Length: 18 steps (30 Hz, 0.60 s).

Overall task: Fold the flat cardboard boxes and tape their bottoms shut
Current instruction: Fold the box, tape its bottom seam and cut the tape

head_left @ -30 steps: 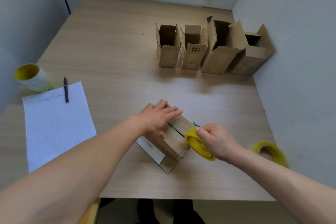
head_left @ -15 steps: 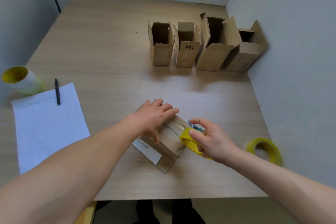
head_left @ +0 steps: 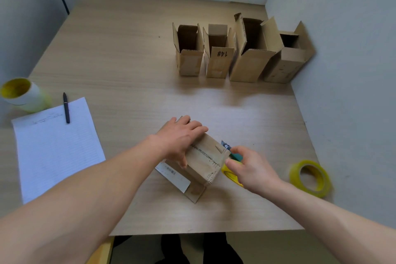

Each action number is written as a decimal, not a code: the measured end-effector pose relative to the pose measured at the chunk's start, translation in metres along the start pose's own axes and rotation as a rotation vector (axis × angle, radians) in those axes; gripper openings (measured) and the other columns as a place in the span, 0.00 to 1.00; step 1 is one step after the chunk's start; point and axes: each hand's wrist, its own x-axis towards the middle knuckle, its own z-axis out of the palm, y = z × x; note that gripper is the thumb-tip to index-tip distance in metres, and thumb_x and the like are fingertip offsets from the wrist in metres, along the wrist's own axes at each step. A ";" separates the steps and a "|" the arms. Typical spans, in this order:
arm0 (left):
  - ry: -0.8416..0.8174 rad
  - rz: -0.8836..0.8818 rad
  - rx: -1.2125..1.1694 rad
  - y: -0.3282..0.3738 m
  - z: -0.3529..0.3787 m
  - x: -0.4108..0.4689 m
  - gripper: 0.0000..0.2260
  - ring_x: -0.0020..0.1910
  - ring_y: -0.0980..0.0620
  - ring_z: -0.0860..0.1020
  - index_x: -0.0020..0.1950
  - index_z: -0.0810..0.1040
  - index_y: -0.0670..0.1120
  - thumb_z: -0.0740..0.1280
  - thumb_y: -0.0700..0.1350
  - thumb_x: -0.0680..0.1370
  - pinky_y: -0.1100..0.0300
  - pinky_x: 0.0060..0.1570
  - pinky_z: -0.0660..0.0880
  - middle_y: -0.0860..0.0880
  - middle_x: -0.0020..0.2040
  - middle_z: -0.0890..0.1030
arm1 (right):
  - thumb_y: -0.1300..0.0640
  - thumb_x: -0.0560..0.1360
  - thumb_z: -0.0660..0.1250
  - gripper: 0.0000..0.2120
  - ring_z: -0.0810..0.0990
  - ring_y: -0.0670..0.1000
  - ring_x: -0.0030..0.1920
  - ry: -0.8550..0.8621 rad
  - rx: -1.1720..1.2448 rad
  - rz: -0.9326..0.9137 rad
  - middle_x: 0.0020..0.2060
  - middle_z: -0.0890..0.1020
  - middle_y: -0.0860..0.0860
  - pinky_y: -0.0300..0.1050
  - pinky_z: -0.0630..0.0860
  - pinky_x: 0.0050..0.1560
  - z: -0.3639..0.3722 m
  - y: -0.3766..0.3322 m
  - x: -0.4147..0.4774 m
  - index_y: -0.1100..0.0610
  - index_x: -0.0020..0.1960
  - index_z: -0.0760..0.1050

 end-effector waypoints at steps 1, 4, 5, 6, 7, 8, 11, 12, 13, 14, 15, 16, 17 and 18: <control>0.000 -0.003 0.000 0.000 0.000 0.000 0.56 0.68 0.48 0.61 0.77 0.52 0.56 0.79 0.65 0.57 0.49 0.62 0.66 0.55 0.74 0.62 | 0.44 0.76 0.65 0.18 0.79 0.53 0.51 0.003 -0.017 0.010 0.49 0.82 0.48 0.47 0.75 0.50 0.002 0.000 0.000 0.47 0.64 0.76; -0.001 -0.009 -0.001 0.000 0.001 0.000 0.56 0.68 0.48 0.61 0.77 0.52 0.56 0.79 0.65 0.57 0.48 0.63 0.66 0.55 0.74 0.62 | 0.42 0.76 0.64 0.20 0.78 0.53 0.56 -0.007 -0.040 0.044 0.56 0.82 0.48 0.49 0.76 0.55 0.011 0.001 -0.001 0.46 0.66 0.74; -0.001 -0.012 -0.001 0.000 0.001 0.000 0.56 0.68 0.48 0.61 0.77 0.52 0.56 0.79 0.65 0.57 0.48 0.63 0.66 0.55 0.74 0.62 | 0.42 0.75 0.63 0.20 0.78 0.53 0.55 -0.012 -0.046 0.055 0.55 0.82 0.48 0.49 0.76 0.55 0.014 0.002 -0.002 0.45 0.66 0.74; 0.001 -0.014 0.002 0.000 0.002 0.000 0.56 0.68 0.48 0.61 0.77 0.52 0.56 0.79 0.64 0.57 0.48 0.63 0.66 0.55 0.74 0.62 | 0.42 0.75 0.63 0.20 0.78 0.53 0.54 -0.015 -0.050 0.063 0.54 0.82 0.48 0.50 0.76 0.55 0.015 0.002 -0.003 0.45 0.66 0.74; 0.003 -0.017 0.006 0.000 0.002 0.000 0.56 0.68 0.48 0.61 0.77 0.52 0.56 0.79 0.64 0.57 0.48 0.63 0.66 0.55 0.74 0.62 | 0.42 0.75 0.63 0.20 0.79 0.53 0.54 -0.013 -0.052 0.069 0.53 0.82 0.48 0.50 0.77 0.54 0.017 0.002 -0.004 0.44 0.66 0.74; 0.005 -0.019 0.011 0.000 0.003 0.000 0.56 0.68 0.48 0.61 0.77 0.52 0.56 0.79 0.64 0.57 0.48 0.63 0.65 0.55 0.74 0.62 | 0.42 0.75 0.63 0.20 0.79 0.53 0.54 -0.009 -0.054 0.071 0.53 0.82 0.48 0.51 0.77 0.54 0.018 0.002 -0.005 0.44 0.66 0.73; 0.012 -0.027 0.003 0.001 0.003 0.000 0.56 0.69 0.49 0.60 0.77 0.52 0.56 0.79 0.64 0.57 0.46 0.64 0.65 0.55 0.74 0.61 | 0.43 0.77 0.63 0.19 0.79 0.54 0.52 -0.016 -0.085 0.060 0.51 0.82 0.49 0.52 0.77 0.53 0.020 0.001 -0.007 0.44 0.66 0.70; 0.010 -0.031 -0.005 0.001 0.003 -0.001 0.56 0.69 0.49 0.60 0.77 0.51 0.55 0.79 0.64 0.58 0.46 0.64 0.65 0.55 0.74 0.61 | 0.43 0.77 0.63 0.19 0.79 0.55 0.52 -0.019 -0.110 0.060 0.51 0.81 0.49 0.52 0.77 0.52 0.022 0.001 -0.008 0.44 0.67 0.68; 0.008 -0.033 -0.012 0.001 0.004 -0.002 0.56 0.70 0.49 0.59 0.77 0.51 0.55 0.79 0.64 0.58 0.45 0.65 0.64 0.55 0.75 0.60 | 0.43 0.77 0.62 0.22 0.78 0.55 0.51 -0.017 -0.139 0.062 0.51 0.81 0.50 0.52 0.77 0.50 0.024 0.001 -0.010 0.45 0.69 0.65; 0.009 -0.034 -0.016 0.001 0.005 -0.003 0.56 0.71 0.49 0.58 0.78 0.51 0.55 0.79 0.64 0.59 0.45 0.65 0.64 0.56 0.76 0.60 | 0.43 0.78 0.61 0.25 0.78 0.55 0.49 -0.013 -0.166 0.065 0.52 0.81 0.50 0.51 0.77 0.49 0.026 0.001 -0.010 0.45 0.72 0.61; 0.015 -0.032 -0.020 0.001 0.007 -0.005 0.55 0.72 0.49 0.57 0.78 0.51 0.54 0.79 0.64 0.60 0.45 0.66 0.63 0.56 0.76 0.59 | 0.43 0.78 0.61 0.28 0.78 0.55 0.47 -0.007 -0.181 0.065 0.50 0.81 0.50 0.51 0.77 0.47 0.027 0.001 -0.011 0.45 0.75 0.56; 0.021 -0.029 -0.027 0.001 0.008 -0.007 0.54 0.73 0.49 0.56 0.79 0.50 0.54 0.78 0.64 0.61 0.45 0.67 0.62 0.56 0.77 0.57 | 0.44 0.78 0.61 0.31 0.77 0.54 0.45 -0.008 -0.182 0.062 0.48 0.80 0.50 0.51 0.77 0.46 0.027 0.000 -0.011 0.44 0.77 0.50; 0.019 -0.026 -0.032 -0.001 0.009 -0.010 0.53 0.75 0.48 0.53 0.79 0.50 0.53 0.76 0.64 0.63 0.44 0.69 0.60 0.55 0.79 0.55 | 0.44 0.79 0.61 0.34 0.75 0.54 0.44 -0.017 -0.177 0.055 0.47 0.79 0.49 0.50 0.76 0.45 0.027 -0.001 -0.009 0.42 0.78 0.46; 0.009 -0.023 -0.027 -0.002 0.012 -0.014 0.52 0.77 0.46 0.50 0.80 0.48 0.52 0.74 0.64 0.66 0.43 0.72 0.57 0.54 0.80 0.51 | 0.45 0.79 0.61 0.36 0.75 0.54 0.44 -0.031 -0.170 0.045 0.47 0.79 0.49 0.50 0.75 0.44 0.027 -0.002 -0.008 0.40 0.78 0.43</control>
